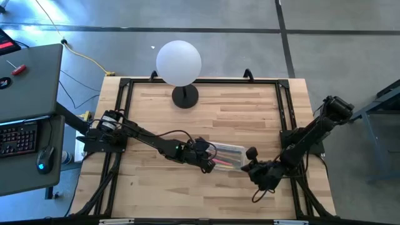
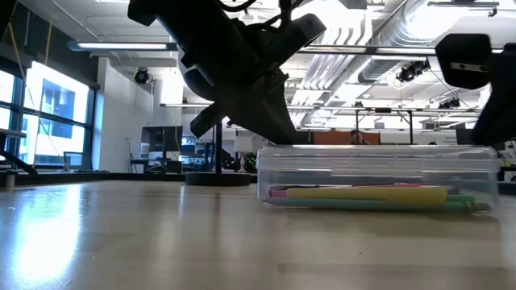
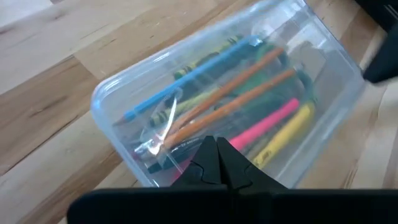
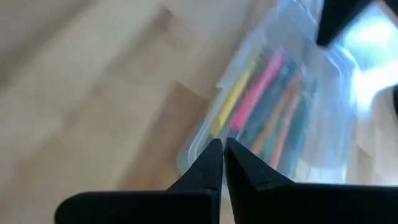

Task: Pick & place school supplies into a supply box
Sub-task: Adjust the transparent supply box

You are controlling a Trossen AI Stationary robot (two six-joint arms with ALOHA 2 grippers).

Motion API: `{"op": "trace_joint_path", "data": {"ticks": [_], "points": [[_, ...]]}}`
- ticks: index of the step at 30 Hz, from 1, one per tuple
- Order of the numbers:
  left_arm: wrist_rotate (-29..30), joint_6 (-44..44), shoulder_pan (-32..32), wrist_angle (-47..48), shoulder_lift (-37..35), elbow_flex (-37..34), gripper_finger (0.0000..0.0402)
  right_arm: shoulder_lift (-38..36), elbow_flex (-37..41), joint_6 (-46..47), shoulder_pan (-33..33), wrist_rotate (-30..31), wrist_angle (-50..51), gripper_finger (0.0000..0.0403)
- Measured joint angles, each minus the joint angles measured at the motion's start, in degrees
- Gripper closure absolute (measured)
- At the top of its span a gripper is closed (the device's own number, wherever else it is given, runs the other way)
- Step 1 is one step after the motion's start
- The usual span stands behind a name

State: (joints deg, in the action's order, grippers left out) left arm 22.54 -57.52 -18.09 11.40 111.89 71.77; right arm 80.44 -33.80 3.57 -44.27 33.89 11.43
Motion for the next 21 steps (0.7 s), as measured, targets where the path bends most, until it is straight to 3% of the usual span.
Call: {"op": "trace_joint_path", "data": {"ticks": [6, 21], "points": [[0.69, -0.64, -0.05, 0.39, -0.82, -0.10, 0.0390, -3.22, 0.13, 2.35, 2.83, -0.05, 7.00, 0.0403], [2.17, 1.62, 1.88, 1.18, -0.84, -0.09, 0.0392, -3.54, 0.07, -1.37, 5.35, -2.93, 0.14, 0.0403]]}}
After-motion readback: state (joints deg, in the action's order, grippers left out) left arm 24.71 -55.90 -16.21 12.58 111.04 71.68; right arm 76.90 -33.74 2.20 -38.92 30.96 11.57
